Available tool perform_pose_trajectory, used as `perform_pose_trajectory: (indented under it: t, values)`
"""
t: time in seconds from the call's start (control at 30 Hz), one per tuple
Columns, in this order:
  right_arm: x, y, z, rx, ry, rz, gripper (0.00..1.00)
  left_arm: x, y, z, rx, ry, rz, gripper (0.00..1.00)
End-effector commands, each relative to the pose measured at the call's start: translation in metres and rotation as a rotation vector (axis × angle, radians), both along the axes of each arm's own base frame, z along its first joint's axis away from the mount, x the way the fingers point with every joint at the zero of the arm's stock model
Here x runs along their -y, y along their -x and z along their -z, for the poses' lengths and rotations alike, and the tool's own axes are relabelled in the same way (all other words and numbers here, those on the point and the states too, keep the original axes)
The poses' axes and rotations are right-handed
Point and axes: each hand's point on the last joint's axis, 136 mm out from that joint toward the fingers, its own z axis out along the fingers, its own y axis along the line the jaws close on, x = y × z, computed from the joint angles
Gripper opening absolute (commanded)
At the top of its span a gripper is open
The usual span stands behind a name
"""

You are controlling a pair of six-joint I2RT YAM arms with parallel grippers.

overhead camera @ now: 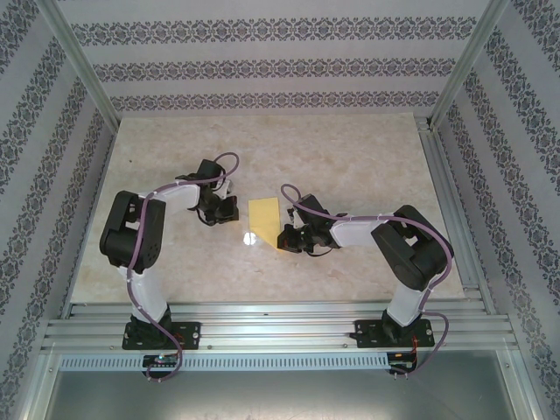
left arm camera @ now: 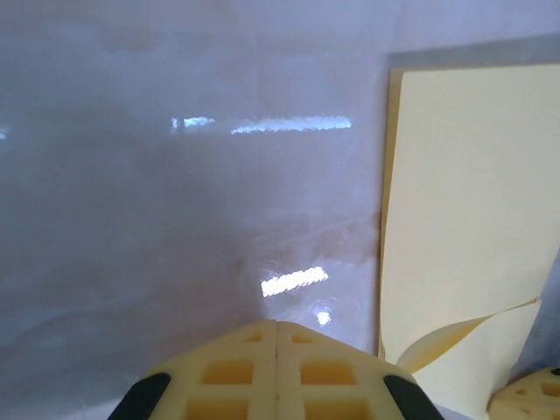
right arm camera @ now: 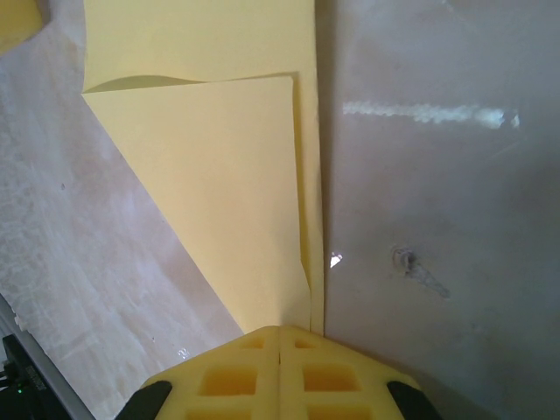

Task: Fold a paper plane with a square sheet of paper (fold left side to right side)
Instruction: Third fold the triangle at the center of the table.

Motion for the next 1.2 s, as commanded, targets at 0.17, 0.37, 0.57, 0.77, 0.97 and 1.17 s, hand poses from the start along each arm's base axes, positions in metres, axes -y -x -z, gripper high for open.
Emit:
perform_pose_trajectory:
  t: [0.17,0.37,0.57,0.77,0.97,1.17]
  values:
    - [0.041,0.033,0.049,-0.123,0.229,0.009,0.00,0.055,0.019,-0.041,0.062,0.195,0.140,0.01]
    - [0.041,0.033,0.049,-0.125,0.230,0.005,0.00,0.091,0.026,-0.021,0.028,0.216,0.194,0.00]
    - [0.038,0.030,0.044,-0.113,0.219,0.001,0.00,0.088,0.026,0.011,-0.022,0.127,0.190,0.00]
    - [0.025,0.018,0.005,-0.042,0.128,-0.001,0.03,0.077,0.039,0.031,-0.055,0.055,0.199,0.00]
    - [0.007,0.001,-0.058,0.063,0.016,0.006,0.03,0.076,0.047,0.038,-0.065,0.037,0.207,0.00]
    - [-0.018,-0.008,-0.044,0.038,-0.042,0.011,0.01,0.078,0.046,0.038,-0.061,0.033,0.209,0.00]
